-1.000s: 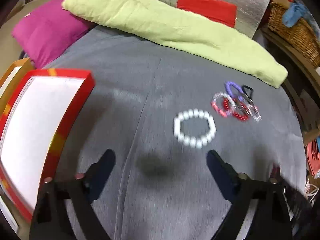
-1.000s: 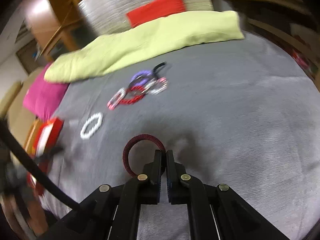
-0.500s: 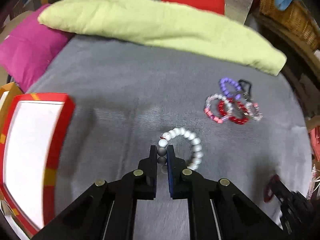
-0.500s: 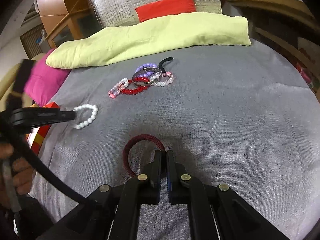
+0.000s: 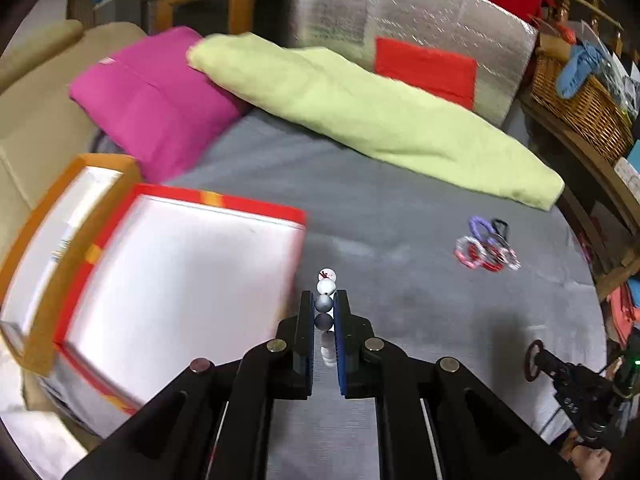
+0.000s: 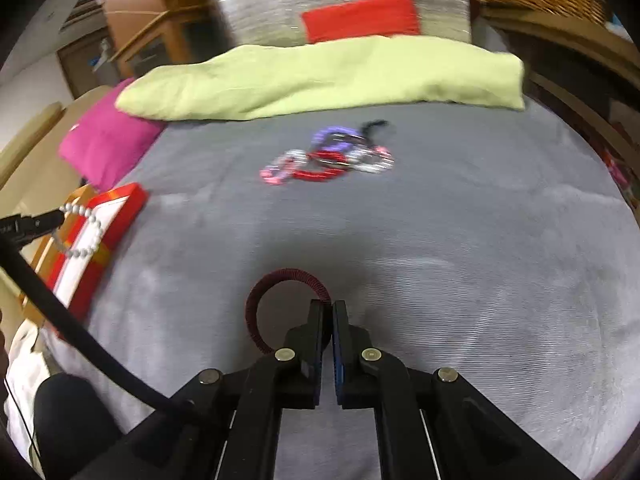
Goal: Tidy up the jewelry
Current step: 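Carry both bracelets into the red-rimmed tray and open both tools to release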
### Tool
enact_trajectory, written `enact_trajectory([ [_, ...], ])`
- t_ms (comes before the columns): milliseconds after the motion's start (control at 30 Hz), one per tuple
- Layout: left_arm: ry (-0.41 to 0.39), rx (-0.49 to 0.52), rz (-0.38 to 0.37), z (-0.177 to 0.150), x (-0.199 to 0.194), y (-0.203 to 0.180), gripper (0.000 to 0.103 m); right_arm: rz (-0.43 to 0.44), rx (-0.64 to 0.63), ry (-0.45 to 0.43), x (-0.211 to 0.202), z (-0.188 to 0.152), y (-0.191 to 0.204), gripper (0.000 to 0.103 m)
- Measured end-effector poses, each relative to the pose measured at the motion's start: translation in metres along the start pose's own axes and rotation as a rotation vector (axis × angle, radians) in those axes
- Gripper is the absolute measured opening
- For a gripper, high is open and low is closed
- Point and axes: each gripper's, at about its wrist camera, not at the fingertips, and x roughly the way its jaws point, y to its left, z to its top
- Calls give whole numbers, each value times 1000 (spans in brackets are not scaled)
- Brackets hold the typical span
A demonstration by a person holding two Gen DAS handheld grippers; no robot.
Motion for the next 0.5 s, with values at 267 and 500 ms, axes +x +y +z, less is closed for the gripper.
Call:
enact_trajectory([
  [267, -51, -102, 67, 17, -23, 90, 9, 179, -195, -4, -5, 41, 128, 5],
  [500, -48, -142, 84, 17, -21, 137, 9, 311, -286, 52, 27, 59, 235, 5],
])
